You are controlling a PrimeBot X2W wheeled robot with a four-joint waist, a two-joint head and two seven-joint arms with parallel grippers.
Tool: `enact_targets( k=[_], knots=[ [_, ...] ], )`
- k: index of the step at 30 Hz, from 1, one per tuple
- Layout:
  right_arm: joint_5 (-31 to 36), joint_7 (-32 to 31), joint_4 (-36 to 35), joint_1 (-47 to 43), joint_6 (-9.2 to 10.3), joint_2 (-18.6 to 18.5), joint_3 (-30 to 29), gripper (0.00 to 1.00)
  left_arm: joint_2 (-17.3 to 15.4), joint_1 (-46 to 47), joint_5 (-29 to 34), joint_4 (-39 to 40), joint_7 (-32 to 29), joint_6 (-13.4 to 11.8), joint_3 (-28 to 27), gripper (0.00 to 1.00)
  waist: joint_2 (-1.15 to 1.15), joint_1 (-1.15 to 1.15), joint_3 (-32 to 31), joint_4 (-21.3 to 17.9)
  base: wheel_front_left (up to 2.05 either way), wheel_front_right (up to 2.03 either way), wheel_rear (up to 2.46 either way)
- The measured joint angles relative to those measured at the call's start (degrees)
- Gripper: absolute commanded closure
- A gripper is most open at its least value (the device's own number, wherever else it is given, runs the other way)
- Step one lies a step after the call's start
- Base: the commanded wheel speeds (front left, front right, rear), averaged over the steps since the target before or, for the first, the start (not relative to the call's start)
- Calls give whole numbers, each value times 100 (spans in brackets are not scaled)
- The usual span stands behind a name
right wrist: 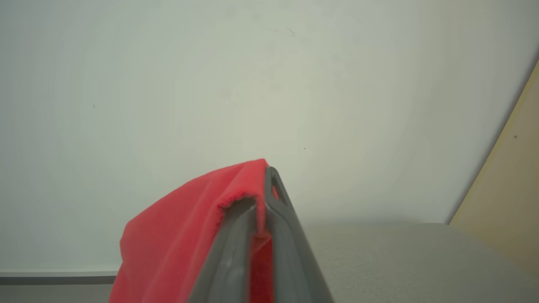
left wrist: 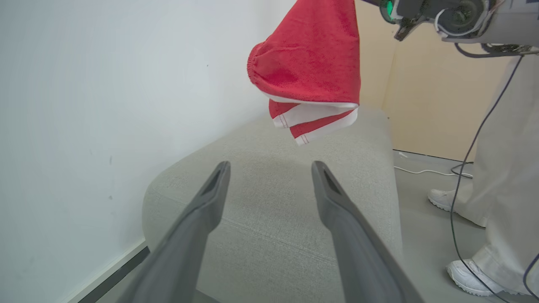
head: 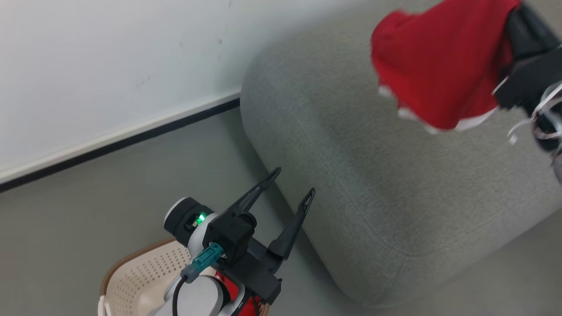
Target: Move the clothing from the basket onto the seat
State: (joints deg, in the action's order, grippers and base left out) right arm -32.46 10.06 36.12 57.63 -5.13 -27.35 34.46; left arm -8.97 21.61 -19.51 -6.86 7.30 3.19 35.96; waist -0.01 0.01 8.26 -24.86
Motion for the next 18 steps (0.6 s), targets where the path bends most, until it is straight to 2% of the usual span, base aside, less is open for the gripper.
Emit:
enact_targets(
  k=[3,8,18],
  knots=[
    [-212,-69,271,378,62,-18,-302,100,-57,142,94,190,-55,1,2,0,0,0,202,148,0,0,0],
    [-198,-143,616,966,179,-198,-515,100,-151,366,252,500,-125,20,27,0,0,0,547,435,0,0,0],
    [-302,-137,1049,1496,435,-363,-861,100,-358,691,494,1066,-335,85,96,0,0,1,1351,911,0,0,0]
  ],
)
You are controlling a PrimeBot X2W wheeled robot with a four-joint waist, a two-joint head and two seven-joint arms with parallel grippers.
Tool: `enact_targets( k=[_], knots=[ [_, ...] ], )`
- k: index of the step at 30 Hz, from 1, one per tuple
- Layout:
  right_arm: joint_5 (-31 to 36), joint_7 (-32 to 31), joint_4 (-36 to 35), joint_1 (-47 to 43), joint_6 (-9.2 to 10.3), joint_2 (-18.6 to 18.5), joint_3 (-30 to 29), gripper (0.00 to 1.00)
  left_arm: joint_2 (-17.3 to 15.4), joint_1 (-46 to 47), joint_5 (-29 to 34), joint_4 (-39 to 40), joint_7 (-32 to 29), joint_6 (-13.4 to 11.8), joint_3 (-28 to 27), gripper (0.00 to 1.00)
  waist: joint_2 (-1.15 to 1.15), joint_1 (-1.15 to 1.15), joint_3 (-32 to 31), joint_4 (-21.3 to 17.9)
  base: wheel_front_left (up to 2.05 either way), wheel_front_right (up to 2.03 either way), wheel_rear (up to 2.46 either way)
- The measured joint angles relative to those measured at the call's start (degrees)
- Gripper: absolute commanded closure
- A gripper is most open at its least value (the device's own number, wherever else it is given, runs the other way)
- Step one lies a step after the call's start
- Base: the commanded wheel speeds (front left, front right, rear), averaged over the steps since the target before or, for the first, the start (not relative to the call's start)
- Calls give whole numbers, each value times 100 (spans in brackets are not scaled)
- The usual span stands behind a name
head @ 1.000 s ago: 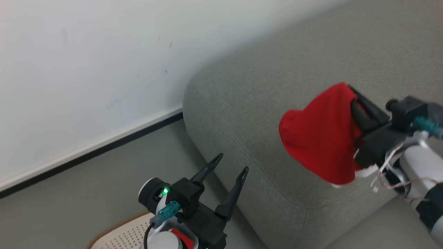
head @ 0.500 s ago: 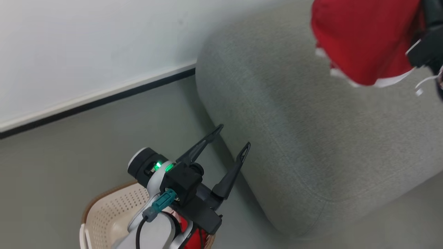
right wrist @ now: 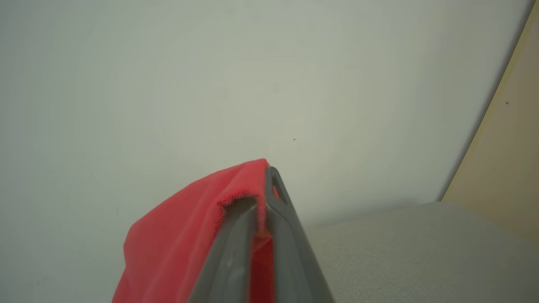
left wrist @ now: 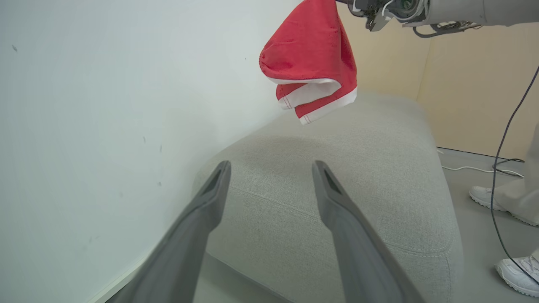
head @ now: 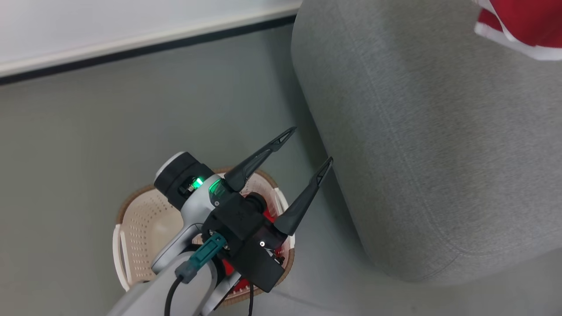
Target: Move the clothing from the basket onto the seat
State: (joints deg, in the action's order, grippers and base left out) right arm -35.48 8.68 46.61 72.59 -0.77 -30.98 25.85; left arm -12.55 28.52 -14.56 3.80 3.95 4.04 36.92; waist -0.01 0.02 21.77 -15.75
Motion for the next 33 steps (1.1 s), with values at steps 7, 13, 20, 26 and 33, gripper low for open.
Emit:
enact_targets(
  k=[7,13,20,26,33],
  knots=[
    [-191,158,265,18,213,66,-260,100,-271,175,162,426,-192,2,-30,0,0,-1,613,166,0,0,0],
    [-202,257,448,-46,280,436,-196,100,-467,338,238,687,-356,4,-137,0,0,0,1128,177,0,0,0],
    [-186,410,775,-252,158,715,-5,100,-591,539,366,656,-386,56,-204,0,-1,0,1672,90,0,0,0],
    [-119,509,856,-280,0,906,89,8,-588,539,358,469,-323,56,-263,0,0,-1,1716,-39,0,0,0],
    [129,560,858,-669,-212,907,324,0,-512,516,231,92,-81,56,-291,0,0,-2,1408,-61,0,0,0]
  ],
)
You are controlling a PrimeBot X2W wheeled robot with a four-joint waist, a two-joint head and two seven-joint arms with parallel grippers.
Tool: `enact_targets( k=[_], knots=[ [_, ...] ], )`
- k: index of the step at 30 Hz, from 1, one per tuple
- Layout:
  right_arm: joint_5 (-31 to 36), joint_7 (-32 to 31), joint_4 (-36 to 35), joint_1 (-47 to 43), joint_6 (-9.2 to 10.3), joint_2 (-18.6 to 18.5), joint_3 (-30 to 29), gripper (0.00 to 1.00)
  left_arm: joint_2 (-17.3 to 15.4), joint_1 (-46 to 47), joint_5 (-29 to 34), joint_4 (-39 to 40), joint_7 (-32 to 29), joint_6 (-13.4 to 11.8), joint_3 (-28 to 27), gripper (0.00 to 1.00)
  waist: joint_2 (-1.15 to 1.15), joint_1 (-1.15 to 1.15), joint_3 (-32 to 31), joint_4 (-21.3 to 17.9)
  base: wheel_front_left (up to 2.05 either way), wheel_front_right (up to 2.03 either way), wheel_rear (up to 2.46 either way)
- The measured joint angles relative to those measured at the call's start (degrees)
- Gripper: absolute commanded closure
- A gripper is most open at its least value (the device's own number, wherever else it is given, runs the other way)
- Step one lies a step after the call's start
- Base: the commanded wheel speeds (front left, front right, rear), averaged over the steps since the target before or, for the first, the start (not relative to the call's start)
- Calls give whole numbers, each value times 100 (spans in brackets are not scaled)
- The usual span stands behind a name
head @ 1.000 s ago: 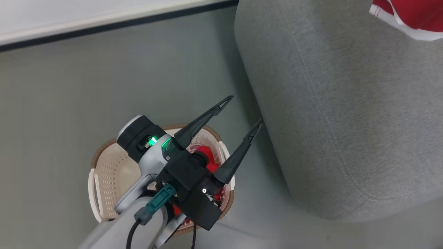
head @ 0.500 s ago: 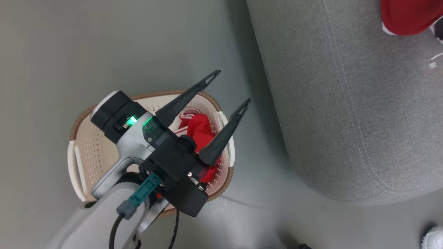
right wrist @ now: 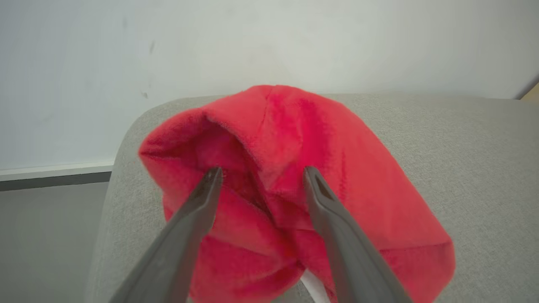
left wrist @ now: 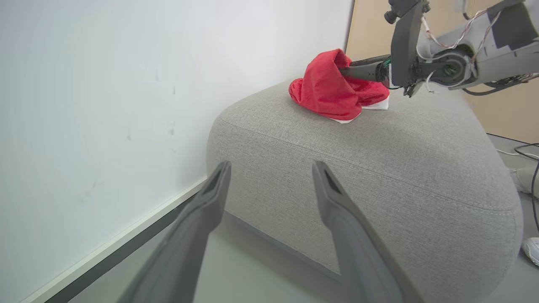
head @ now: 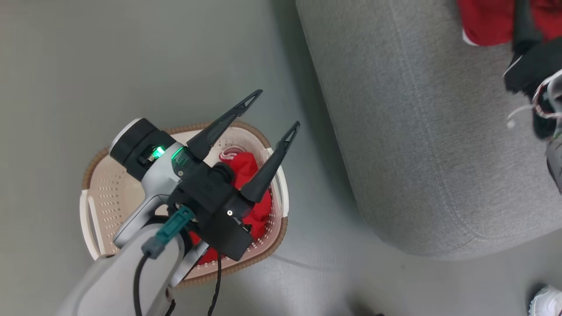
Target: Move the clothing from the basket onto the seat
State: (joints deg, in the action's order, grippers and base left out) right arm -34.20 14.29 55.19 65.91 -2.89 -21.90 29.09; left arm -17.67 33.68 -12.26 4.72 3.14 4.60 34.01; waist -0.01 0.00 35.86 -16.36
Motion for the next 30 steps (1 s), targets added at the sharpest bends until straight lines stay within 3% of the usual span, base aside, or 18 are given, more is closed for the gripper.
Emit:
enact_targets(
  k=[8,20,30],
  knots=[
    [247,25,-478,-441,-73,197,237,0,175,-154,-242,-410,265,-16,-120,0,1,0,-547,14,0,0,0],
    [450,26,-1263,-1213,-56,499,336,0,319,-595,-655,-1129,765,-343,-660,0,2,-1,-1455,220,0,0,0],
    [593,26,-1879,-2337,294,558,353,0,216,-1437,-980,-1703,966,-736,-1225,0,2,-2,-2209,606,0,0,0]
  ],
)
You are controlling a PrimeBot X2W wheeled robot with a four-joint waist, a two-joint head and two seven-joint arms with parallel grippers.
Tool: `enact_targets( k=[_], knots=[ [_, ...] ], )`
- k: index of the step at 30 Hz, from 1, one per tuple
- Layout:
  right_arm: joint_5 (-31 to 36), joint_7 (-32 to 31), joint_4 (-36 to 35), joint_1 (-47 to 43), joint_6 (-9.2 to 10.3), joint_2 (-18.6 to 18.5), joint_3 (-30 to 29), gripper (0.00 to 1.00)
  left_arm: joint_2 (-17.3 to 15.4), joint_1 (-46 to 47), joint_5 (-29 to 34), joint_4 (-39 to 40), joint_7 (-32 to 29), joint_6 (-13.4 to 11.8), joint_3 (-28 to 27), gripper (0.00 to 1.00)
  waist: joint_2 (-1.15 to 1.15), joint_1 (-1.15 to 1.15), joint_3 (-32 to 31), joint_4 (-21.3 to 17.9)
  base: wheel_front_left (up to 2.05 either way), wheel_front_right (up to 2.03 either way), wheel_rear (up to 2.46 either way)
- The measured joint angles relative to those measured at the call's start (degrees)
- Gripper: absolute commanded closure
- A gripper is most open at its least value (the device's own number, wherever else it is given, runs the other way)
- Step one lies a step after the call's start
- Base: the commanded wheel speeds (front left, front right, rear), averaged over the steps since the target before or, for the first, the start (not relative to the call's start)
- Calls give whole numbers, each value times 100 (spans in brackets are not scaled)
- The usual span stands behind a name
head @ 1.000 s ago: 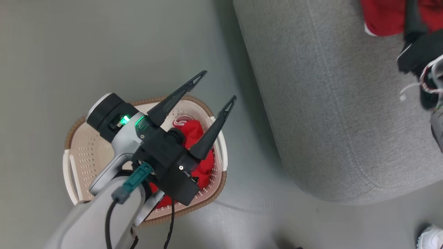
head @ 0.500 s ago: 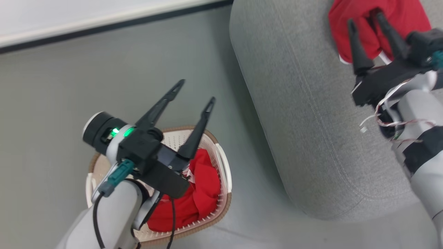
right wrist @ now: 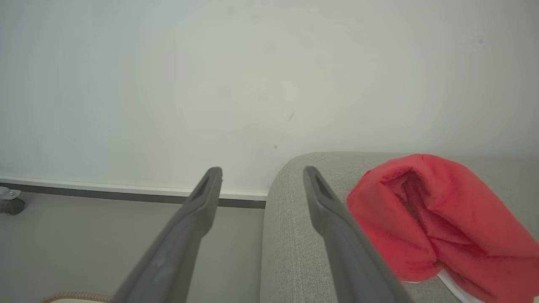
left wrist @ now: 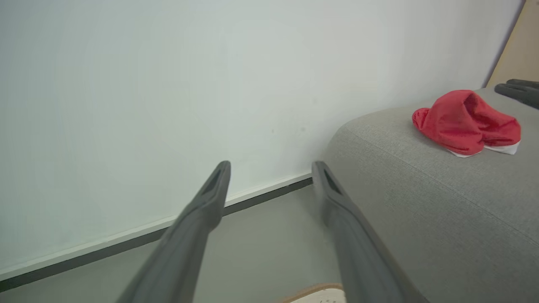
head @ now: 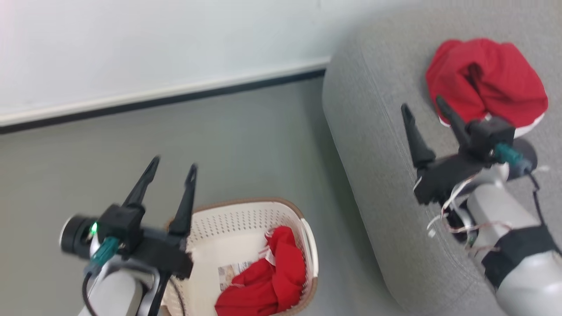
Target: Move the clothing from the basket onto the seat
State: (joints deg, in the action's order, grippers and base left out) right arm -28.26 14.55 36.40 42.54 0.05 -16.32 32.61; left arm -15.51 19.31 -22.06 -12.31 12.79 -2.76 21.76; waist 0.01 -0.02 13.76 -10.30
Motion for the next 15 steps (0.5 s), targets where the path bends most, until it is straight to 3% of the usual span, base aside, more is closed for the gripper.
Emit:
enact_targets(
  k=[15],
  knots=[
    [103,0,-1396,-1805,479,136,-73,0,-87,-1516,-268,31,119,-333,-708,0,0,0,-1049,475,0,0,0]
  ],
)
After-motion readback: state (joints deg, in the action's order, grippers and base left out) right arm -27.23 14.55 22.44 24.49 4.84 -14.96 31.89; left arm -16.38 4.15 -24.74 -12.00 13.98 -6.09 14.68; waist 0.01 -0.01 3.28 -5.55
